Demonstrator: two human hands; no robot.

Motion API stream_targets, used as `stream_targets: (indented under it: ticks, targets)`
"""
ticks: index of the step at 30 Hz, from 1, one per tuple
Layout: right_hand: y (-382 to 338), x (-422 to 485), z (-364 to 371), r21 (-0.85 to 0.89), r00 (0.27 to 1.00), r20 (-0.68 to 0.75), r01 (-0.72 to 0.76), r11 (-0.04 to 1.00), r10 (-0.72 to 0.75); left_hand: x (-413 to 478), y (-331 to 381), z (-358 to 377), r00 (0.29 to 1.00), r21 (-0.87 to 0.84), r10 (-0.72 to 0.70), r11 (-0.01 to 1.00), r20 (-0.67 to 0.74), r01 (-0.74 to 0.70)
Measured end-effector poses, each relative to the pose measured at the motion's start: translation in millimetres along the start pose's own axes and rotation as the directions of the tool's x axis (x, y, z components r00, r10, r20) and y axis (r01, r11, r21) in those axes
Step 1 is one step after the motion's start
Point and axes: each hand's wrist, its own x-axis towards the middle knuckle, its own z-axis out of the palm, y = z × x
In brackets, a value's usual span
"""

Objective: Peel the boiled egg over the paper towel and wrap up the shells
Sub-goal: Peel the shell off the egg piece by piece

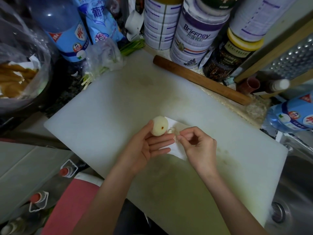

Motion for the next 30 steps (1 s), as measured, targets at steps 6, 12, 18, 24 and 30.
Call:
stream_targets:
  ticks: [6,12,18,24,30]
  targets:
    - [8.6,10.3,-2.9,-0.296,0.991,0.132,0.048,0.954,-0.009,-3.2,-2.6,-8.6,0.993,0.171,0.11,0.978,0.05,-0.118]
    - [-15.2,11.2,-16.5,-0.178,0.948,0.279,0.205,0.962,-0.151,-4.0,-6.5,-16.4,0.979,0.277,0.202,0.939,0.04,-0.205]
    - [-37.3,8.7,-20.8,0.017,0.932,0.28,0.232,0.972,-0.228,-1.4,-3.1,-12.1,0.972,0.311,0.224,0.921,0.069,-0.235]
    - [-33.9,5.3,-16.0,0.035,0.936,0.161,0.311,0.95,-0.312,-2.1,0.6,-7.4,0.971,0.316,0.218,0.918,0.096,-0.238]
    - [-25.0,2.2,-8.6,-0.132,0.82,0.043,0.571,0.811,-0.57,1.1,1.3,-2.6,0.974,0.28,0.189,0.935,0.125,-0.217]
